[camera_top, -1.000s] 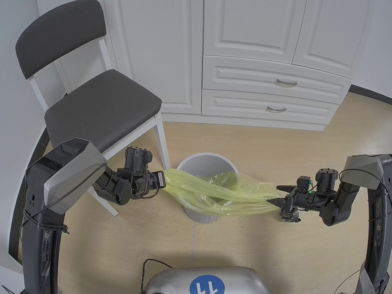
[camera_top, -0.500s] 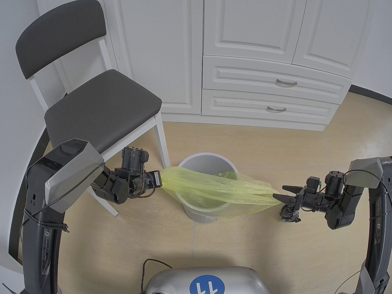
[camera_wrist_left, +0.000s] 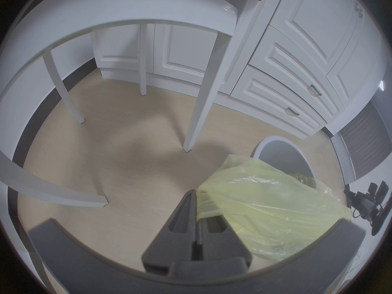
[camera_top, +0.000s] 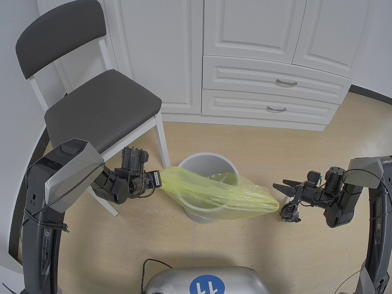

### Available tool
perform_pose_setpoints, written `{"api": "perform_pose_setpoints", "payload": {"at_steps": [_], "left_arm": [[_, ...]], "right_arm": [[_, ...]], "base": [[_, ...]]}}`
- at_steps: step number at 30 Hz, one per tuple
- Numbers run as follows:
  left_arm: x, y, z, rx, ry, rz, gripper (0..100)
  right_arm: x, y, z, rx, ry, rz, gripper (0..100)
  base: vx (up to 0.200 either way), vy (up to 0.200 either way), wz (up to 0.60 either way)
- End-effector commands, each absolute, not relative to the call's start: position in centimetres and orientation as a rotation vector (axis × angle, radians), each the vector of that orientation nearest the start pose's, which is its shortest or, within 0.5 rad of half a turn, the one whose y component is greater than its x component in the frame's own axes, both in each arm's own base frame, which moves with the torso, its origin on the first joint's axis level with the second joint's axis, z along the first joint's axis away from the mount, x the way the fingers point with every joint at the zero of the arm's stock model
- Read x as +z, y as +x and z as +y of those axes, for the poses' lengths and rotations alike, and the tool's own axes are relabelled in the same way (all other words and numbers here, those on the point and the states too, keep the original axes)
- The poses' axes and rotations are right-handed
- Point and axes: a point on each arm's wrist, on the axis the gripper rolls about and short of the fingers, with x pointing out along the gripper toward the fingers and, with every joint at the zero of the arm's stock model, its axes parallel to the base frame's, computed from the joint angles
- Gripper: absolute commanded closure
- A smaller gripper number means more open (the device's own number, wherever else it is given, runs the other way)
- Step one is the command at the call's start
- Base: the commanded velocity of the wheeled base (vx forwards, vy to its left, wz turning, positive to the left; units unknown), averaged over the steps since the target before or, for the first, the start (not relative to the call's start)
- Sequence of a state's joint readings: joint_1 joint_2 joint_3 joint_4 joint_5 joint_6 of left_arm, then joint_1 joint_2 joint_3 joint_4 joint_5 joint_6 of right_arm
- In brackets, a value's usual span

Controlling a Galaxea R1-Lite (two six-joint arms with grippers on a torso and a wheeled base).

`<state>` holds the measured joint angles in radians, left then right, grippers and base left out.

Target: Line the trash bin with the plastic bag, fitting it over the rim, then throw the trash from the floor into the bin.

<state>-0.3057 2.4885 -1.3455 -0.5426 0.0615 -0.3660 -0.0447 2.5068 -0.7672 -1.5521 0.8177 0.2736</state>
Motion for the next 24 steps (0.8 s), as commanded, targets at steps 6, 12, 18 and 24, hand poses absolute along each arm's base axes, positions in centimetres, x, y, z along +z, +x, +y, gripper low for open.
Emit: {"api": "perform_pose_setpoints", "payload": {"at_steps": [6,12,18,24], "left_arm": [[1.0,42.6,-16.3,-0.117,-0.193,0.603,100],[2.1,41.4,-17.2,-0.147,-0.177,0.602,100],[1.3,40.7,-17.1,-0.154,-0.105,0.627,100],[1.1,40.8,-17.0,-0.155,-0.11,0.607,100]], "right_arm": [[1.6,37.8,6.0,0.738,0.274,0.17,0],[3.4,36.5,9.2,0.741,0.204,0.119,0],[3.5,37.1,12.1,0.564,0.07,0.027,0],[2.5,36.7,13.6,0.452,-0.136,-0.001,0]], "base": [[0.0,0.0,0.0],[0.0,0.0,0.0],[0.0,0.0,0.0],[0.0,0.0,0.0]]}}
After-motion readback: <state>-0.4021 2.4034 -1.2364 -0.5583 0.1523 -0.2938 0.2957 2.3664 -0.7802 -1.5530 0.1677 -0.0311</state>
